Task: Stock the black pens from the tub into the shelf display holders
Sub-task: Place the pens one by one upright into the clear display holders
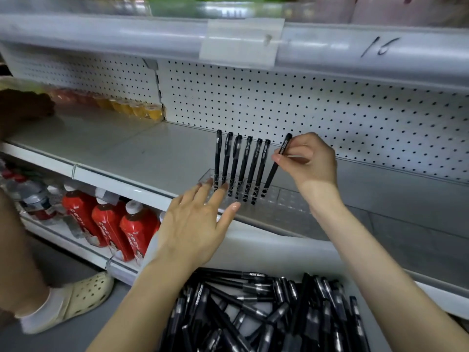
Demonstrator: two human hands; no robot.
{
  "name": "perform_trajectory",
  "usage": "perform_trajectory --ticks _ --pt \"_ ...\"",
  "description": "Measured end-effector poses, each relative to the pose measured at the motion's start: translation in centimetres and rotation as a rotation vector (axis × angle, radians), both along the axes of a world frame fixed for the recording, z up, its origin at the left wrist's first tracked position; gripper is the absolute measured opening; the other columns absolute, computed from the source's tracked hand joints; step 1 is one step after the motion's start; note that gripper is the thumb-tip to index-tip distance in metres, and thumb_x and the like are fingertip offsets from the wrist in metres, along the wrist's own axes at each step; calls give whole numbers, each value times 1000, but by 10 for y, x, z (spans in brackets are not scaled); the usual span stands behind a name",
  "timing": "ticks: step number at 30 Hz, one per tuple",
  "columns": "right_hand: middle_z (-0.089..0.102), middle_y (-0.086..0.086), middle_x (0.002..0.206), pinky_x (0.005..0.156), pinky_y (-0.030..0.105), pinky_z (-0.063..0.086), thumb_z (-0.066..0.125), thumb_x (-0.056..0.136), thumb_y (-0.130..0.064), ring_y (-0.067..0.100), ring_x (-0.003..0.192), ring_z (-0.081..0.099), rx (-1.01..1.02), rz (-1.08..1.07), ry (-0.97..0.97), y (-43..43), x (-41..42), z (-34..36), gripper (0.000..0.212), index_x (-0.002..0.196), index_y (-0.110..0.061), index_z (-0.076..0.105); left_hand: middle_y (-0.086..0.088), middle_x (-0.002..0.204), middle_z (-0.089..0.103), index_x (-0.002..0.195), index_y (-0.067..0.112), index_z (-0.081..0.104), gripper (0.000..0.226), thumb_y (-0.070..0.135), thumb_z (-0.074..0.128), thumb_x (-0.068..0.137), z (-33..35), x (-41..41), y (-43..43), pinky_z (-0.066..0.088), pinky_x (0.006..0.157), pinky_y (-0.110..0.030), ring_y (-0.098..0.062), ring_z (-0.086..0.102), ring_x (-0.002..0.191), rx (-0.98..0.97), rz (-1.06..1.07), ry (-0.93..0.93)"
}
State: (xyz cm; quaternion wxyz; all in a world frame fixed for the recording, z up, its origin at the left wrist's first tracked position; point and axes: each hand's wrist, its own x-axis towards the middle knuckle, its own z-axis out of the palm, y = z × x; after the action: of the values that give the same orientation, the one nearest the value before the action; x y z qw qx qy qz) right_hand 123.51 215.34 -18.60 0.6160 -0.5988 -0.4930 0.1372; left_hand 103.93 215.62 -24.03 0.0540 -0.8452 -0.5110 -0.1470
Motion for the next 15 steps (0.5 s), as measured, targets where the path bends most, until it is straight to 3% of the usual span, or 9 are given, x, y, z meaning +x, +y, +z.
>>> perform_trajectory --ticks 6,15 --pt "65 -10 77 75 20 46 80 72 -12 4 76 62 -118 55 -65 6 3 -5 26 78 -24 57 2 154 27 146 32 29 83 64 -12 81 -1 1 -1 26 109 -34 -16 27 140 -1 9 -14" --pt "70 -4 82 84 30 51 81 70 -15 12 83 67 -179 49 -74 8 6 -12 23 80 -21 62 2 155 25 147 32 26 85 63 -14 79 0 2 -2 26 110 -33 -16 26 140 1 11 -12"
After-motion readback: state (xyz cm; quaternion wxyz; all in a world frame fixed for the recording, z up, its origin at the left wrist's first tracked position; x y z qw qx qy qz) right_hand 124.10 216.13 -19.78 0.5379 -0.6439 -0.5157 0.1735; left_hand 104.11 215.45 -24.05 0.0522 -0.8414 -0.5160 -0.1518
